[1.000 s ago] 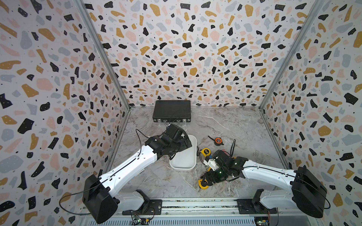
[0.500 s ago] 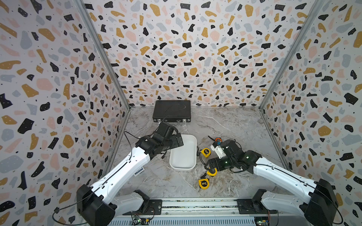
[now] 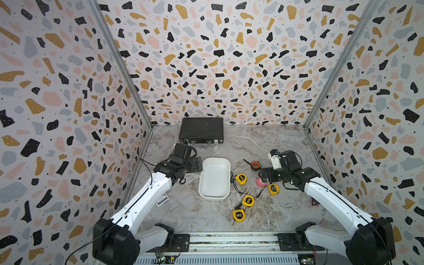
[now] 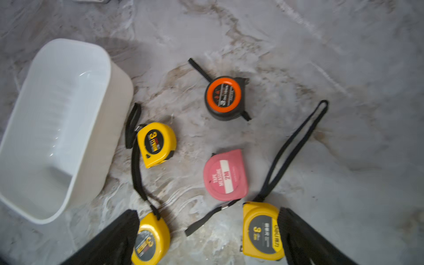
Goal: Take the tape measure out of the storage box
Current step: Reset both arms
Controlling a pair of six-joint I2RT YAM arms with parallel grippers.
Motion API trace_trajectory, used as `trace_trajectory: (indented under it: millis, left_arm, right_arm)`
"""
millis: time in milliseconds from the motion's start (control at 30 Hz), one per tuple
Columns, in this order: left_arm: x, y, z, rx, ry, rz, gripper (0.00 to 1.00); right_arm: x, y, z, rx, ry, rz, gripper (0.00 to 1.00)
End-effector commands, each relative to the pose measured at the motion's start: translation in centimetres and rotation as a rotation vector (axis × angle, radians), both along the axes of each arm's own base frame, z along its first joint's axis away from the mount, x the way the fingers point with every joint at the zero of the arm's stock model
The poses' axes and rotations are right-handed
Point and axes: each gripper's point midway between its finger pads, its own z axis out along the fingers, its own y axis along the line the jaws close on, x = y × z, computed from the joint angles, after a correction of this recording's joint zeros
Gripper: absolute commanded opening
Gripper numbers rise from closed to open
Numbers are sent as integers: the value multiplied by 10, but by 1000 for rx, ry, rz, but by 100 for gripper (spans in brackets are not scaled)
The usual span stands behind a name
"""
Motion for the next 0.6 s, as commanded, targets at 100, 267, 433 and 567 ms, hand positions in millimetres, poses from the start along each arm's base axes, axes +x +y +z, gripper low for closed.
trace_trajectory:
  millis: [100,267,433,567]
  left_arm:
    - [24,22,17,107,-194,-31,100]
    - [34,45,10,182,-283,-6,100]
    - [44,71,-5,182,-318,51,100]
    - [52,88,-19,193,-342,83,100]
  right_arm:
    - [41,-67,1,-137,-162,-178,99]
    - [64,-108,-7,-152,-216,-307,99]
    - [81,-126,-8,-213,-359,-342,99]
    - [86,-133,-14,-240,-420,-356,99]
